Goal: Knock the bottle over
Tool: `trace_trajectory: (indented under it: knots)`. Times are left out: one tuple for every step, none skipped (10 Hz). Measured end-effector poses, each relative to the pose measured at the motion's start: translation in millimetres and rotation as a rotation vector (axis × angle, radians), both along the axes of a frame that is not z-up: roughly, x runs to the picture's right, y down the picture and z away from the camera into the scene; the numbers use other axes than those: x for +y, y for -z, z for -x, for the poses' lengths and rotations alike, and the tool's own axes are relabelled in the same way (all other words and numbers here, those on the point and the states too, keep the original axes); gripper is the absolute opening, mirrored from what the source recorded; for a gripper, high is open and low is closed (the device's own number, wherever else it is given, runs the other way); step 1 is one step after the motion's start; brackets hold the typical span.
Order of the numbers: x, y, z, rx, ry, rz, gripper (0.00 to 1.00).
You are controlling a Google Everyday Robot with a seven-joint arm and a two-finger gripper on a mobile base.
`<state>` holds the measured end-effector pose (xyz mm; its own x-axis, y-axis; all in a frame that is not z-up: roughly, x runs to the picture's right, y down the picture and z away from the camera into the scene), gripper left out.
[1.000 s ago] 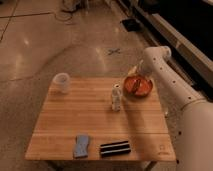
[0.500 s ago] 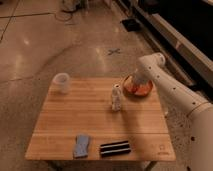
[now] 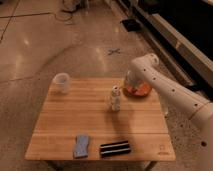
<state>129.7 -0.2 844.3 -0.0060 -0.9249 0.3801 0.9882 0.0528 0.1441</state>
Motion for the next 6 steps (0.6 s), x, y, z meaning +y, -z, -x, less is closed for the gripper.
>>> trace_trajectory:
  knots:
    - [7,7.0,0,0.005,0.002,0.007,0.76]
    - [20,16.9,-3,0.012,0.0,0.018,0.76]
    - [25,22.4,-4,0.011,-0.013,0.021,0.76]
    - [27,25.1,-6,0.01,-0.024,0.024,0.76]
    - [26,24.6,-4,0.009,-0.021,0.022,0.76]
    - [26,24.7,-3,0.006,-0.022,0.023,0.76]
